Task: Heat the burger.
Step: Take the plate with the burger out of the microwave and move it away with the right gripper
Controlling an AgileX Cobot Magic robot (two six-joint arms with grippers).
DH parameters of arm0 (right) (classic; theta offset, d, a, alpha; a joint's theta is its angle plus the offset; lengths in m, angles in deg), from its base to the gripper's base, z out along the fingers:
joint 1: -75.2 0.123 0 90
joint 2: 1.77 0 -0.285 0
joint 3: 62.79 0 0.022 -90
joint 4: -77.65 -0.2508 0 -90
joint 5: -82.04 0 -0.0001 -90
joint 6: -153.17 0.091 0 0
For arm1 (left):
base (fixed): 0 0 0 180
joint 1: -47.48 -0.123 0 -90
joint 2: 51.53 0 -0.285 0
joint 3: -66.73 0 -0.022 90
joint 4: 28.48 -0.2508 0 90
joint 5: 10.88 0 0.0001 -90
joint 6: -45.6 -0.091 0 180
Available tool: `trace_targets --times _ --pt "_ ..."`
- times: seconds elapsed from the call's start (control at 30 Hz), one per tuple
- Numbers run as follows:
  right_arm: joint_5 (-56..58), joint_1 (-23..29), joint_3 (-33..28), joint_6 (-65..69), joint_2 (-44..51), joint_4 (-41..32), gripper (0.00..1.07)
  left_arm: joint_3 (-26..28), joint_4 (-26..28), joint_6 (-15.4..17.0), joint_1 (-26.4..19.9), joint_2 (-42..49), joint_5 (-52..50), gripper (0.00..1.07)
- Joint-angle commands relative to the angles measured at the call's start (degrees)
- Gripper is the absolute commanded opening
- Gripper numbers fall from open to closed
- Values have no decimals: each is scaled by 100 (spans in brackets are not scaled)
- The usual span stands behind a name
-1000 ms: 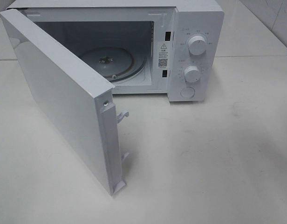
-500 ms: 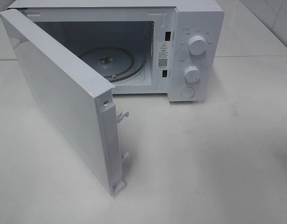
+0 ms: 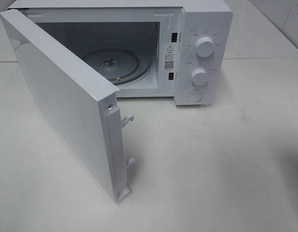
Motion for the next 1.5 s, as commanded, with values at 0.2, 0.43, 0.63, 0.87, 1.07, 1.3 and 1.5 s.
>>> trace_targets --times 0.2,0.43,0.63,0.87,1.07,1.3,1.5 --pt "-160 -23 -23 940 -928 579 0 -17 29 11 -11 86 -57 100" --pt "-710 -23 -23 1495 -1788 710 0 -17 29 11 -11 86 -57 100" --pt "-1129 -23 -23 1862 -2395 957 1 -17 29 11 -11 86 -57 100" --pt "-1478 -23 -17 2395 -2905 1335 2 -17 29 11 -11 86 -57 100" --pt "-1541 -23 -17 2659 -3146 1461 4 -17 29 11 -11 86 -57 100" --pt "-1639 -23 -17 2693 -3266 1473 11 -17 29 11 -11 86 -57 100" --pt "-1759 -23 -17 2332 -3100 1226 26 -17 29 11 -11 86 -57 100"
